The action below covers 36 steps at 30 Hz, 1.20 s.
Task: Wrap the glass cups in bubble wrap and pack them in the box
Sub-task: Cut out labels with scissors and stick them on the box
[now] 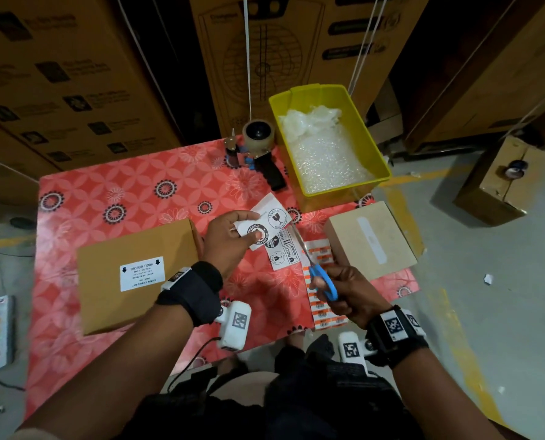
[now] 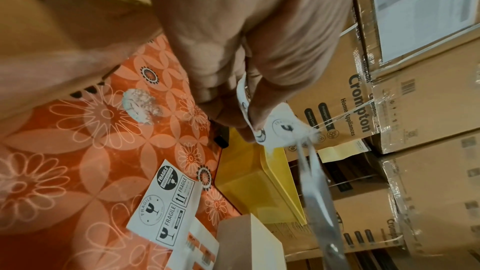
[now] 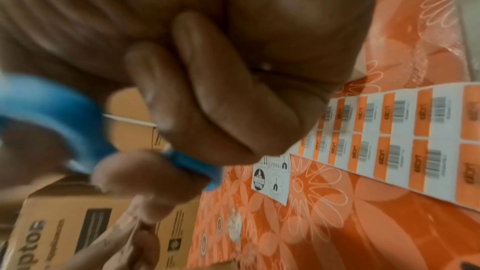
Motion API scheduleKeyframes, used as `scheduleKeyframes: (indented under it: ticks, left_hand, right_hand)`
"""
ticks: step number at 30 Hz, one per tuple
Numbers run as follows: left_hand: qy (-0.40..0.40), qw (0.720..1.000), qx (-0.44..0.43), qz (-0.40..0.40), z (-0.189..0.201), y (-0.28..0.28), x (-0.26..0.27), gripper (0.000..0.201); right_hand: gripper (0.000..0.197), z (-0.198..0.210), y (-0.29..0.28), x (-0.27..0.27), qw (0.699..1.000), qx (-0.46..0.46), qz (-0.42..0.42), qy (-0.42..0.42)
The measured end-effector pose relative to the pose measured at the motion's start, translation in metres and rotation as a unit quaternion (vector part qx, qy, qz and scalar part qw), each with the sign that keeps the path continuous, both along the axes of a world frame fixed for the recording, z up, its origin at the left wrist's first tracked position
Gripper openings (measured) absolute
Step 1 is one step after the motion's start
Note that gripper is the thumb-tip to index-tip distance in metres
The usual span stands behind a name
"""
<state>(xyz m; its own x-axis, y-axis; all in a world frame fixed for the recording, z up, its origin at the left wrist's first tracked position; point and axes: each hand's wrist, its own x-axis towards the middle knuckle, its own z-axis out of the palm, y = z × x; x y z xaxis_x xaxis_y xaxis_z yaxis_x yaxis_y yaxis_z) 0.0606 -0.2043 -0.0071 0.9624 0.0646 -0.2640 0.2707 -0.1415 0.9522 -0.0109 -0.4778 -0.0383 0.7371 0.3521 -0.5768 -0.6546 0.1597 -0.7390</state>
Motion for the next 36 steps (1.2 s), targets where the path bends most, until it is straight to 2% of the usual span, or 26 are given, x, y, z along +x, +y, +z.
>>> scheduleKeyframes:
  ticks: [3, 6, 12, 17, 22, 28, 36]
  left_hand:
    - [0.011, 1.000, -0.019, -0.005, -0.002, 0.004, -0.001, 0.034]
    - [0.030, 0.999, -0.029, 0.003, -0.004, 0.006, -0.005, 0.036]
    - [0.027, 0.998, -0.052, 0.022, 0.002, 0.009, -0.013, 0.037]
    - [0.010, 0.997, -0.065, 0.036, 0.005, 0.014, -0.016, 0.038]
    - [0.013, 0.996, -0.074, 0.045, 0.006, 0.013, -0.017, 0.040]
    - [0.014, 0.998, -0.056, 0.017, 0.005, 0.008, -0.018, 0.041]
    - [0.022, 0.999, -0.049, -0.003, 0.003, 0.001, -0.017, 0.043]
  right_hand:
    - [0.046, 0.003, -0.001, -0.002, 0.998, 0.000, 0.061, -0.020]
    - [0.072, 0.009, 0.002, -0.005, 0.996, -0.014, 0.082, -0.023]
    - [0.095, 0.016, 0.006, -0.012, 0.992, -0.018, 0.111, -0.050]
    - [0.097, 0.025, 0.009, -0.011, 0.990, -0.018, 0.128, -0.053]
    - [0.082, 0.029, 0.017, -0.005, 0.992, -0.018, 0.114, -0.058]
    - [0.078, 0.028, 0.027, 0.004, 0.993, -0.009, 0.103, -0.055]
    - [0.086, 0.025, 0.029, 0.006, 0.994, -0.043, 0.089, -0.057]
